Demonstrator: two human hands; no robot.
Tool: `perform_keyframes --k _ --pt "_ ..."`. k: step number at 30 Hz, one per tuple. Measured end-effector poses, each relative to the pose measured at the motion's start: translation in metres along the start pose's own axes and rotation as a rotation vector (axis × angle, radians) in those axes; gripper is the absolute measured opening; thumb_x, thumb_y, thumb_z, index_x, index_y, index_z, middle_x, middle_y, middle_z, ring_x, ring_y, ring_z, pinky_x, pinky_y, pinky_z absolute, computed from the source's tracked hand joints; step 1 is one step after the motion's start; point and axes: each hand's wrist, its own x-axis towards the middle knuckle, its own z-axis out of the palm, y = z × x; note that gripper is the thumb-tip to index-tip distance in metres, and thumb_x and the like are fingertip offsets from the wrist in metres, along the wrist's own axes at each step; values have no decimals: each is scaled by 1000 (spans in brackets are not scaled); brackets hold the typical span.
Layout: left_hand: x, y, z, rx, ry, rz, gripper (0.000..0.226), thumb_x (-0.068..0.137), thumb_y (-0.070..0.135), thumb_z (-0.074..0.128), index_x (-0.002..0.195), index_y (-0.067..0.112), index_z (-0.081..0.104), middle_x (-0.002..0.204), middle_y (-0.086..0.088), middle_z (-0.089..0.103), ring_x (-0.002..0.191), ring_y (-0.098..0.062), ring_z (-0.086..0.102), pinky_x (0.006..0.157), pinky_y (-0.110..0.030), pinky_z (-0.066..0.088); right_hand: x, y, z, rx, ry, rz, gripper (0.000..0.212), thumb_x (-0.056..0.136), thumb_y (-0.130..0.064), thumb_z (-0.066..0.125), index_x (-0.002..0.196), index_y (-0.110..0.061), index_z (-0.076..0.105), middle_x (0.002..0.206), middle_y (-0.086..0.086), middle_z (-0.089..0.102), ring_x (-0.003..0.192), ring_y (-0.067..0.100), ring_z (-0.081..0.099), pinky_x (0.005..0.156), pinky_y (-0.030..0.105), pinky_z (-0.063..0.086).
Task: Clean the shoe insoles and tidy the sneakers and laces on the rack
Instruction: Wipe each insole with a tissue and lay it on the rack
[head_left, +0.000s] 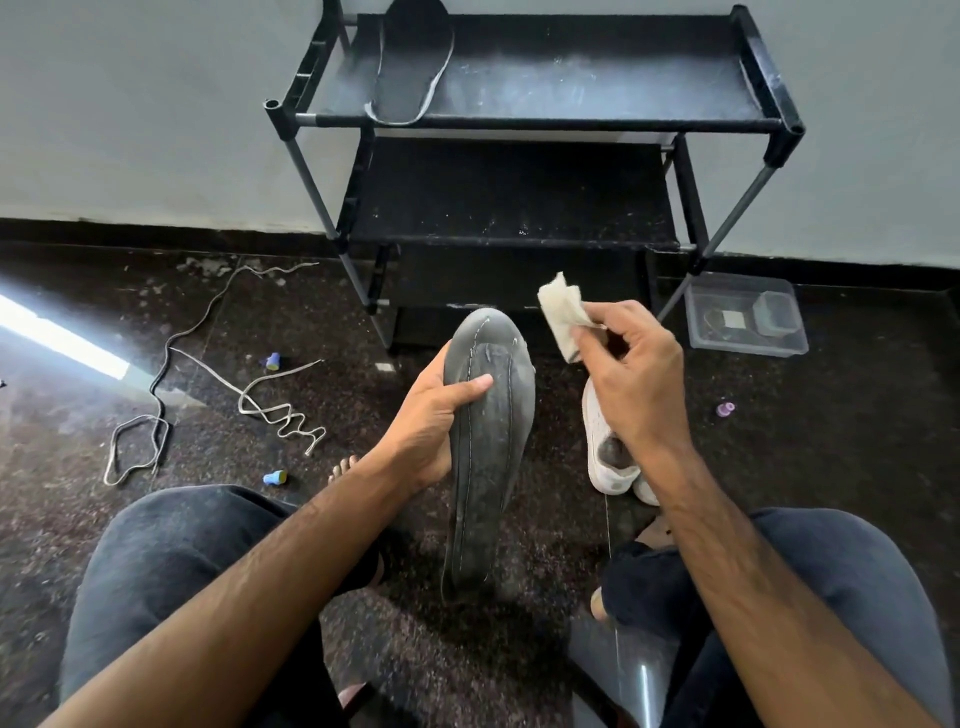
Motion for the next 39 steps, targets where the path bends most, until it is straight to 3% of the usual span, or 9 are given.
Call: perform_keyframes --k 5,9,13,17,21,25,29,35,39 --pt "-1 -2 5 -12 -57 29 50 100 -8 47 143 15 54 119 -13 70 104 -24 70 91 -38 60 -7 -8 15 -178 -134 -286 30 94 -4 67 123 -8 71 102 0 63 90 9 62 80 18 54" --pt "-2 -5 5 -4 -125 49 59 96 -19 41 141 17 54 116 -13 71 106 -26 69 93 -39 58 -17 -9 31 -334 -264 -399 31 98 -8 63 128 -7 68 101 3 62 90 19 55 81 33 53" --pt "-4 -5 5 21 -143 68 65 91 -24 40 138 18 53 113 -15 68 106 -28 68 91 -39 59 -22 -9 38 -384 -322 -471 34 101 -8 52 132 -2 64 106 7 61 90 21 53 78 36 54" --pt "-6 -2 4 52 -204 110 74 90 -24 41 151 18 41 128 -14 63 114 -27 64 95 -39 57 -20 -10 36 -469 -258 -472 31 104 -14 45 117 -3 71 96 4 57 87 17 51 69 33 54" --pt "-10 -2 6 108 -201 136 83 89 -27 42 157 22 34 153 -4 51 131 -20 57 98 -31 54 -1 14 21 -498 -116 -259 18 94 1 60 98 -4 76 84 6 56 76 21 55 62 42 55" --pt "-5 -4 3 89 -153 105 83 88 -26 43 156 22 35 142 -6 59 123 -20 63 94 -31 56 -1 -5 8 -301 -22 -280 23 95 -2 66 117 -3 74 93 5 60 81 17 58 71 24 54" --pt "-7 -10 7 26 -172 64 71 90 -26 42 144 19 46 113 -9 72 104 -24 71 87 -37 61 -22 -20 34 -409 -244 -529 26 100 -4 58 123 -1 69 106 8 61 92 21 55 79 32 55" --pt "-7 -10 5 84 -245 74 81 84 -17 52 151 27 44 157 -6 46 139 -26 51 107 -39 51 2 16 20 -410 -105 -249 16 94 0 61 101 -1 76 91 6 61 83 20 59 70 39 56" --pt "-4 -11 4 47 -167 56 76 85 -20 51 147 23 46 131 -7 67 118 -23 66 90 -33 57 0 -8 7 -246 -16 -256 22 95 -3 66 116 -1 74 98 4 62 85 11 60 76 16 53"
